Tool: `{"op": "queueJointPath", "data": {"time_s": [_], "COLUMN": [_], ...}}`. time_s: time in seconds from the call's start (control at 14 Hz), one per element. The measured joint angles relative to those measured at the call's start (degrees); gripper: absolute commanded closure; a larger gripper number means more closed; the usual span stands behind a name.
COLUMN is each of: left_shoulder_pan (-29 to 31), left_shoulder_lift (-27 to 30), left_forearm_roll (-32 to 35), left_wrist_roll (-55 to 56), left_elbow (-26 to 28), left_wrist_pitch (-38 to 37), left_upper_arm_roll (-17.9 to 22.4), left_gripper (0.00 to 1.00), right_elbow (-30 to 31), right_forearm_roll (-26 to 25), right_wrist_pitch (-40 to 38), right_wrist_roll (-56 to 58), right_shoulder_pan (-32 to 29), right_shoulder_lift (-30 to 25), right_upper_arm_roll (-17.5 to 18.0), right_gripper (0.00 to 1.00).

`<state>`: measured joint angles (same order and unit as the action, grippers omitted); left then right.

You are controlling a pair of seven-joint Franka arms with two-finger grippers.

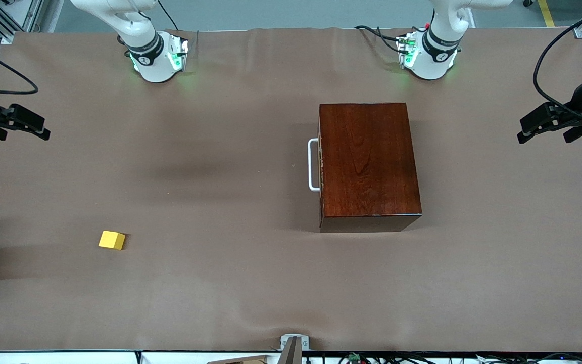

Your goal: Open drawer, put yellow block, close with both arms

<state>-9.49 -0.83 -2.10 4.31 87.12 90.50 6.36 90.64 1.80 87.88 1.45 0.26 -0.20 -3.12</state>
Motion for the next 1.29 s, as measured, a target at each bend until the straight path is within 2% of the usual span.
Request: {"op": "queueJointPath", "data": {"time_s": [0.36,0.57,0.86,1.0,1.14,1.29], "left_shoulder_pan": [-0.26,-1.08,-2.78,-4.19,-6.96,-11.01], "left_shoulder_lift": [-0.06,-0.76,-4.0,-6.85,-9.95,-12.31], "left_forearm_roll": [2.07,2.17,2.18,2.18,2.19,2.19], "left_wrist_roll": [-5.73,-5.76,6.91,15.24,22.4,28.58], "left_elbow": [0.23,0.27,-0.38,-2.82,-5.94,-7.85], "left_wrist_pitch": [-1.06,-0.98,0.81,1.76,1.87,2.98], "left_upper_arm_roll": [-0.35,-2.47,-10.72,-15.25,-17.6,-18.07], "left_gripper": [0.0,0.0,0.0,0.0,0.0,0.0], "right_elbow": [0.02,0.02,0.0,-0.03,-0.03,-0.03], "right_forearm_roll": [0.0,0.0,0.0,0.0,0.0,0.0], "right_wrist_pitch": [0.25,0.34,0.35,0.47,2.04,4.11], "right_wrist_roll": [0.0,0.0,0.0,0.0,0.0,0.0], "right_shoulder_pan": [0.0,0.0,0.0,-0.01,-0.01,-0.03], "right_shoulder_lift": [2.1,2.53,3.37,4.58,5.82,6.97], "right_upper_arm_roll": [-0.04,-0.1,-0.09,-0.09,-0.1,-0.16], "right_gripper": [0.0,0.0,0.0,0.0,0.0,0.0]}}
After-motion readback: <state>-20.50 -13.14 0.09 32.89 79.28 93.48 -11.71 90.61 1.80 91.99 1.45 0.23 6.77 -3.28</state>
